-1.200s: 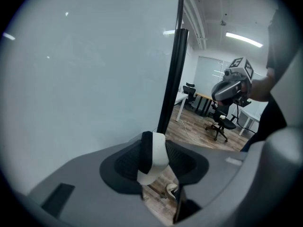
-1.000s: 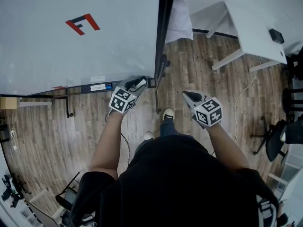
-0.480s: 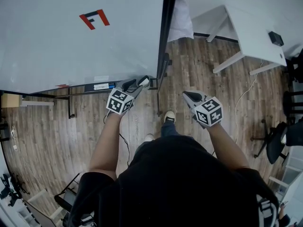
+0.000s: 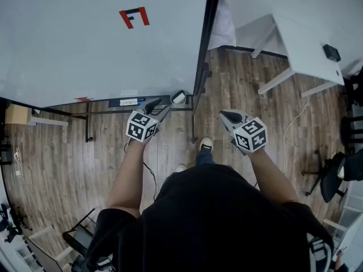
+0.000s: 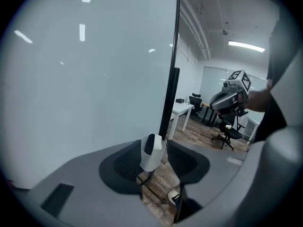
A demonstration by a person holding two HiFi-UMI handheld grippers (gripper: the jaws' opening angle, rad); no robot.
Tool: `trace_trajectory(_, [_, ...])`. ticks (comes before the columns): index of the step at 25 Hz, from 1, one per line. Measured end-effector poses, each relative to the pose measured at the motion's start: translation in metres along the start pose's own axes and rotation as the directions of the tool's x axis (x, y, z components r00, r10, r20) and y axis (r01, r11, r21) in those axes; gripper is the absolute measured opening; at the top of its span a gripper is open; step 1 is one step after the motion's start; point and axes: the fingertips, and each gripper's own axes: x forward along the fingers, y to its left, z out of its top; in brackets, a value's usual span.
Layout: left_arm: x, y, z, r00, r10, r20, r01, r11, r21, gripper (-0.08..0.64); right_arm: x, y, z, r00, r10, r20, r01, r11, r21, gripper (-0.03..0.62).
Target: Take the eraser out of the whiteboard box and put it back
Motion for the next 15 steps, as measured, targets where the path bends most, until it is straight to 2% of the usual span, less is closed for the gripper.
trace_trajectory(6, [-0.025,-0.004,-0.003,1.0,0.018,0.015,-0.019,1.0,0.002,0.173,-0.004,0.017,0.004,1.0,0.006,0.017,-0.006,1.0,-0.014,-0.005])
trace_trajectory(15, [-0.056,-0.02,-0.019,1.0,0.008,0.007,-0.009,1.0,0.012,0.173,-0.016,0.04,0.007,0.999,0.0,0.042,0.001,1.0,-0.028,-0.005])
